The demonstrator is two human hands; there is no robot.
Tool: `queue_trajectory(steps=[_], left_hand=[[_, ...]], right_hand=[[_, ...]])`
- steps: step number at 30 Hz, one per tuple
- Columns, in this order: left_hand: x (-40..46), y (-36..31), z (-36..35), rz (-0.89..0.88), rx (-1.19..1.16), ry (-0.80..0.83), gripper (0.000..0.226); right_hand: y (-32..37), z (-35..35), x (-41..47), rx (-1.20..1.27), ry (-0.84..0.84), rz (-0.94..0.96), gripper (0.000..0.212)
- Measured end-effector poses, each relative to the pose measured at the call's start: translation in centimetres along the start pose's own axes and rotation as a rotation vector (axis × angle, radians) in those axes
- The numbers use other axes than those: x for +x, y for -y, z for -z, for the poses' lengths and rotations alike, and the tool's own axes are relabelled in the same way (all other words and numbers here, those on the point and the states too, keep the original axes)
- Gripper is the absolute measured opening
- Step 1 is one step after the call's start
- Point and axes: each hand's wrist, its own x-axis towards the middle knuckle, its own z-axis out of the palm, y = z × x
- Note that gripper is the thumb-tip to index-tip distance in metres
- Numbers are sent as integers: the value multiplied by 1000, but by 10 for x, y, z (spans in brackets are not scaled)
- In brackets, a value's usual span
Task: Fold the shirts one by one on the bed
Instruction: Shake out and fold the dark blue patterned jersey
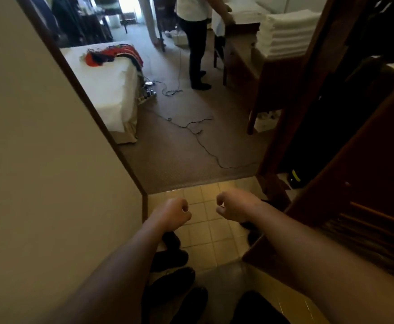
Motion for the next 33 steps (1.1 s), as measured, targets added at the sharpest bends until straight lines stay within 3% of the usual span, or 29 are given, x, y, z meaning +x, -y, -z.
queue_trajectory(steps=[3,9,20,33], left_hand=[[20,21,24,32,-41,-37,9],[83,49,76,126,-67,-90,24],[227,80,190,266,-213,-186,24],[393,135,299,272,-209,-104,29]], right_hand=[[13,15,40,-38,-13,66,23],[35,57,137,-105,16,211,24],[27,170,337,-153,60,320,15],[48,262,522,-153,95,376,23]])
